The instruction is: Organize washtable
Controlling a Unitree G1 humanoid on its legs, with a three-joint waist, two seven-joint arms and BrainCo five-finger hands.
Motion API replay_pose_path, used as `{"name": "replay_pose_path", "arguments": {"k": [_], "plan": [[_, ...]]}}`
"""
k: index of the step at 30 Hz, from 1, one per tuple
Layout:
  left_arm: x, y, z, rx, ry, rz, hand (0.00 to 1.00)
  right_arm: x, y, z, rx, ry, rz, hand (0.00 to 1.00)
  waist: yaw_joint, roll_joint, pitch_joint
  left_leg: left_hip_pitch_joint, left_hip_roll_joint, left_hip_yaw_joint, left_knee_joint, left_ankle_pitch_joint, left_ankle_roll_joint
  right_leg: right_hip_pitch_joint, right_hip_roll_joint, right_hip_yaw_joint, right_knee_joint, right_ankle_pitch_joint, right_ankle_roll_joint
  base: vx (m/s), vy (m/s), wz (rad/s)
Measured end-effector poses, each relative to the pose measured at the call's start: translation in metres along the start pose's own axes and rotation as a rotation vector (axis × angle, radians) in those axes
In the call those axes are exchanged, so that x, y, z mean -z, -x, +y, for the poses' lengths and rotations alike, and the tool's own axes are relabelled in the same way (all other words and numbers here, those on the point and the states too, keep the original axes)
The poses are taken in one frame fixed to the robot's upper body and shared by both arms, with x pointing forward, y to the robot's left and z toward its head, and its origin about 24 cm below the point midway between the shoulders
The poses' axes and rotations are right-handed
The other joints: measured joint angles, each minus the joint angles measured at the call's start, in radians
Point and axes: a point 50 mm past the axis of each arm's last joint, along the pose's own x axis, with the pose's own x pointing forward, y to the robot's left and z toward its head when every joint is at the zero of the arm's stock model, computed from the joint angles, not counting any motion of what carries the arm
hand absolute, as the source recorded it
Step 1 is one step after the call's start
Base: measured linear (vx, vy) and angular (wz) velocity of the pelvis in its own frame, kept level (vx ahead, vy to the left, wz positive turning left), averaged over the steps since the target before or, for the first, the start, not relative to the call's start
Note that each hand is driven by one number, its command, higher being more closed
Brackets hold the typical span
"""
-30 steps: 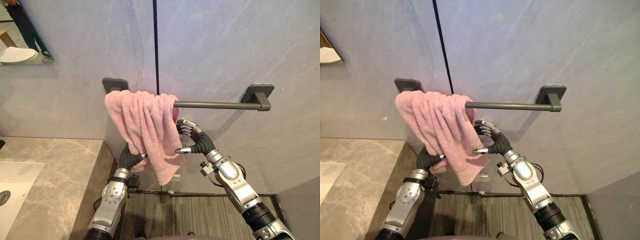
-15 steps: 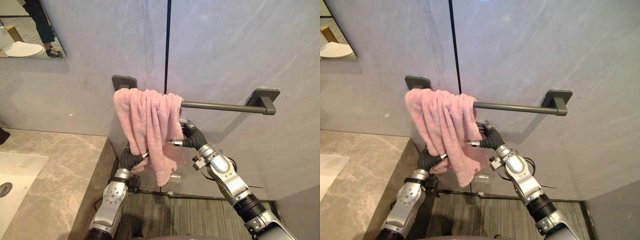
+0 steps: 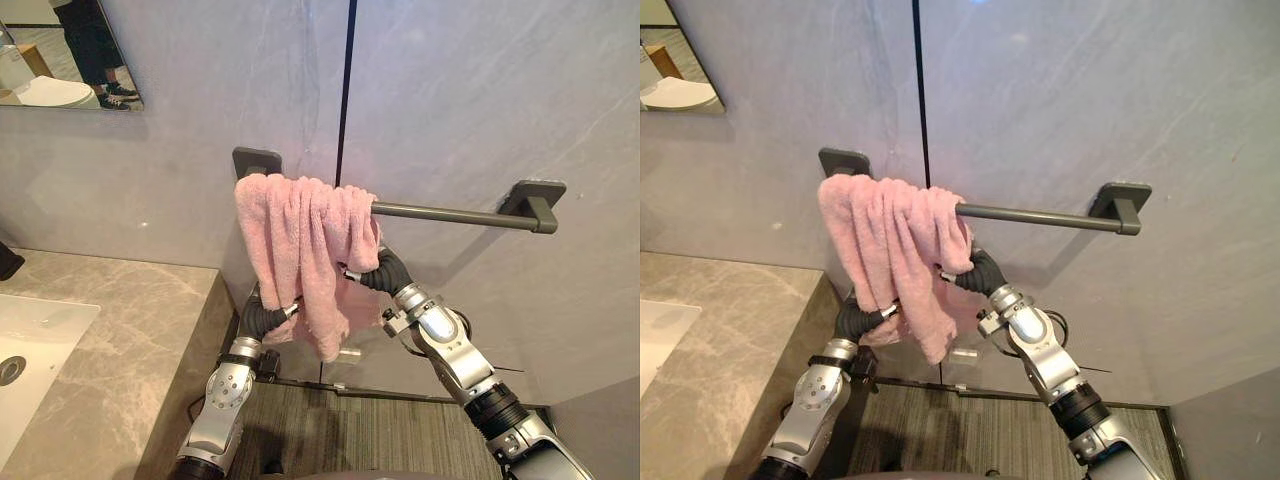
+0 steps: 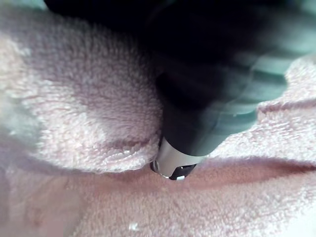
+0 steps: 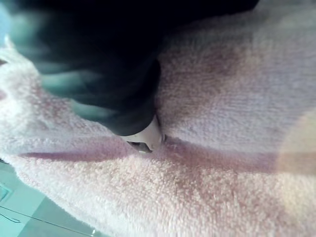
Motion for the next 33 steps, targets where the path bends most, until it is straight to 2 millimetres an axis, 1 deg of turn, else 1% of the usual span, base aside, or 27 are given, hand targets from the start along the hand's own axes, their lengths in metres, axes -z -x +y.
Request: {"name": "replay_pose_path", "arguments": {"k": [3, 6, 10, 14, 18, 20, 22, 26, 29, 33], "plan": [[0.0, 0.0, 0.001, -0.012, -0.001, -0.001, 1.0, -0.002, 0.001, -0.002, 0.012, -0.007, -0.008, 1.0, -0.001, 0.0, 0.0, 0.005, 0.0, 0.001, 0.001, 0.0, 0.0, -0.001, 0.0, 0.001, 0.001, 0.0, 0.0, 0.0, 0.0, 0.0], [-0.003, -0.001, 0.008, -0.055, 0.003, -0.013, 1.0, -0.005, 0.005, -0.007, 0.059, -0.042, -0.035, 1.0, -0.001, 0.0, 0.0, 0.007, -0.001, 0.002, -0.001, 0.0, -0.001, -0.001, 0.0, 0.001, 0.002, 0.001, 0.0, 0.0, 0.0, 0.0], [-0.013, -0.002, 0.018, -0.107, 0.009, -0.067, 1.0, -0.016, 0.012, -0.019, 0.151, -0.096, -0.113, 1.0, -0.003, 0.001, 0.001, 0.01, -0.003, 0.004, -0.001, 0.0, -0.001, -0.001, -0.003, 0.003, 0.002, 0.001, 0.001, 0.0, 0.0, 0.0], [-0.023, -0.003, 0.02, -0.137, 0.03, -0.117, 1.0, -0.023, 0.02, -0.03, 0.237, -0.134, -0.166, 1.0, -0.004, 0.002, 0.001, 0.012, -0.003, 0.007, -0.001, 0.0, -0.001, -0.001, -0.003, 0.005, 0.001, 0.002, 0.002, 0.0, 0.001, -0.01], [-0.028, -0.003, 0.019, -0.139, 0.038, -0.142, 1.0, -0.021, 0.026, -0.036, 0.29, -0.161, -0.168, 1.0, -0.016, 0.003, 0.002, 0.013, -0.003, 0.012, -0.001, 0.0, -0.001, -0.001, -0.003, 0.01, -0.003, 0.004, 0.003, -0.01, 0.002, -0.03], [-0.033, -0.004, 0.016, -0.138, 0.054, -0.17, 1.0, -0.018, 0.032, -0.041, 0.325, -0.173, -0.162, 1.0, -0.026, 0.005, 0.002, 0.013, -0.005, 0.013, -0.001, 0.0, -0.001, -0.001, -0.005, 0.011, -0.005, 0.005, 0.004, 0.0, 0.0, 0.0], [-0.035, -0.005, 0.013, -0.132, 0.066, -0.182, 1.0, -0.018, 0.034, -0.044, 0.338, -0.172, -0.16, 1.0, -0.03, 0.009, 0.003, 0.013, -0.006, 0.015, -0.001, 0.0, 0.0, -0.001, -0.005, 0.013, -0.008, 0.006, 0.005, 0.0, 0.005, -0.02], [-0.036, -0.005, 0.01, -0.105, 0.073, -0.186, 1.0, -0.013, 0.043, -0.049, 0.375, -0.172, -0.139, 1.0, -0.038, 0.02, 0.009, 0.012, -0.006, 0.017, -0.001, -0.001, 0.0, 0.0, -0.005, 0.014, -0.013, 0.009, 0.005, 0.0, 0.002, -0.01], [-0.036, -0.006, 0.007, -0.106, 0.088, -0.187, 1.0, -0.012, 0.045, -0.05, 0.383, -0.171, -0.136, 1.0, -0.048, 0.031, 0.016, 0.012, -0.007, 0.018, -0.002, -0.002, 0.0, 0.0, -0.005, 0.015, -0.014, 0.009, 0.006, 0.0, 0.0, 0.0], [-0.036, -0.006, 0.004, -0.109, 0.107, -0.191, 1.0, -0.011, 0.047, -0.052, 0.396, -0.172, -0.128, 1.0, -0.052, 0.038, 0.02, 0.012, -0.006, 0.02, -0.002, -0.003, 0.0, -0.001, -0.005, 0.017, -0.015, 0.009, 0.006, 0.0, 0.0, 0.0]]}}
